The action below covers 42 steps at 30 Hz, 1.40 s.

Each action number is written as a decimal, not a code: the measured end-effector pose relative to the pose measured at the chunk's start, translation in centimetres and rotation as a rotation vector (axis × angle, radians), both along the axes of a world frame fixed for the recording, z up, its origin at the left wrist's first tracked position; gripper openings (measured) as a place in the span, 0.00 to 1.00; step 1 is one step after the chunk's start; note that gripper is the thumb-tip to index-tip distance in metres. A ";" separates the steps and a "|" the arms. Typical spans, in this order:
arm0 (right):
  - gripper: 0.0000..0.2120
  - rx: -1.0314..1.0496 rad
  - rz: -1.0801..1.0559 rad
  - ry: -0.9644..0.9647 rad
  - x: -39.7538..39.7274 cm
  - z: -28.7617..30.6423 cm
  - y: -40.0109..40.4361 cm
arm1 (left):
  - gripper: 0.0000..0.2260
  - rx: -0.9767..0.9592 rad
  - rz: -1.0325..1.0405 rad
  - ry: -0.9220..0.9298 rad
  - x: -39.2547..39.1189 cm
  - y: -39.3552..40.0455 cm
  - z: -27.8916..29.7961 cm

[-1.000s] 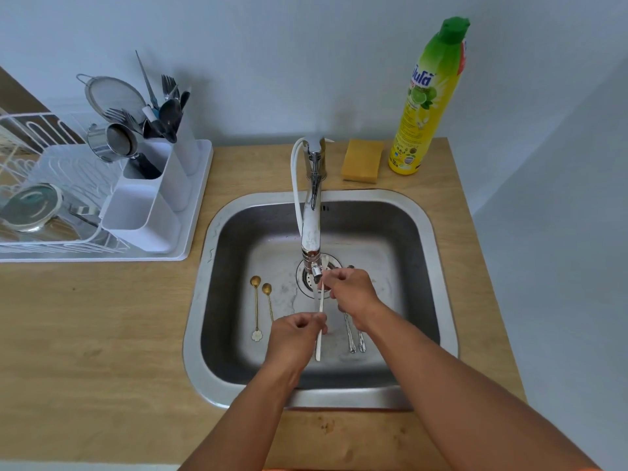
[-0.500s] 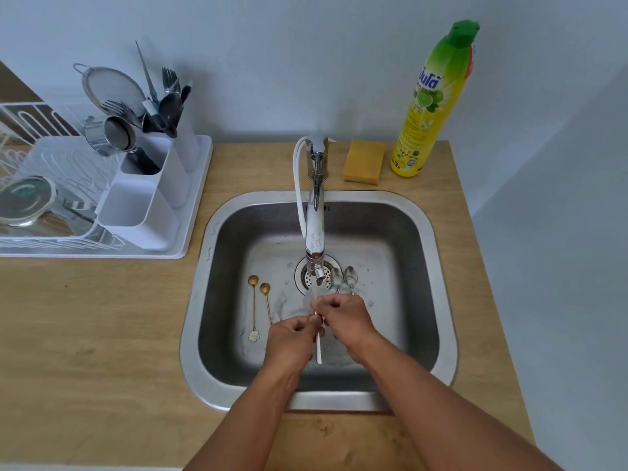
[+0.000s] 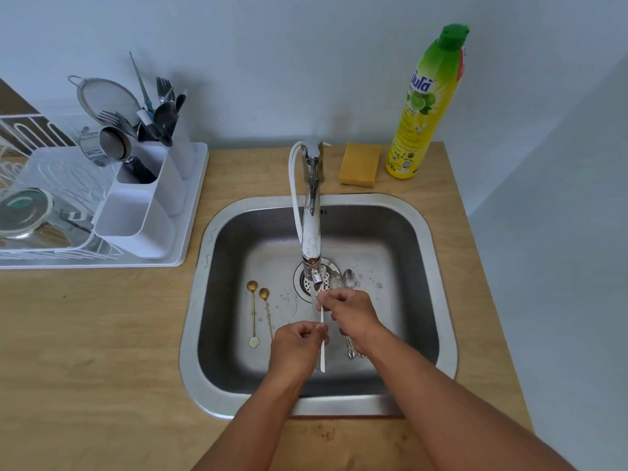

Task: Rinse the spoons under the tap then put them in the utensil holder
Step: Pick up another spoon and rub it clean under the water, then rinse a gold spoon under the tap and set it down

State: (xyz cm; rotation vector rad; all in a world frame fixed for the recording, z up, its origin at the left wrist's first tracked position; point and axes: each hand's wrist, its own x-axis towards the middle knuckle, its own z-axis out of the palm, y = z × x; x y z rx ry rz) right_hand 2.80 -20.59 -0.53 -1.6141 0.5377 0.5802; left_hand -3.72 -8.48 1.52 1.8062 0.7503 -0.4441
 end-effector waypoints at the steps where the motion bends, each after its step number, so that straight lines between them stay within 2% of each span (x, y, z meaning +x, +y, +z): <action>1: 0.08 0.003 -0.001 0.000 -0.1 -0.1 -0.3 | 0.11 0.002 -0.002 0.001 0.0 -0.2 -0.1; 8: 0.05 0.005 -0.009 -0.003 -1.4 -0.8 -1.5 | 0.12 -0.013 -0.008 -0.005 0.6 -1.1 -0.3; 13: 0.04 -0.069 -0.004 0.018 -0.5 -0.7 -2.8 | 0.10 -0.024 -0.151 0.008 1.7 -0.3 -1.0; 16: 0.06 -0.207 -0.005 0.018 0.3 -1.3 -4.3 | 0.08 0.095 -0.183 0.032 2.5 1.9 -1.8; 21: 0.07 -0.377 0.043 0.030 1.0 -2.5 -5.9 | 0.08 0.411 -0.068 0.071 3.9 6.2 -3.4; 26: 0.04 -0.492 0.055 0.033 1.3 -3.3 -5.9 | 0.08 0.611 -0.109 0.173 4.9 7.9 -4.9; 30: 0.04 -0.583 0.089 0.047 1.1 -3.8 -5.9 | 0.13 0.650 -0.173 0.223 4.9 7.9 -6.1; 34: 0.09 -0.645 0.111 0.033 0.9 -4.3 -6.0 | 0.11 0.662 -0.166 0.218 4.6 7.8 -6.6; 42: 0.10 -0.822 0.253 -0.053 0.5 -4.6 -5.2 | 0.13 0.665 -0.199 0.260 4.8 7.5 -7.0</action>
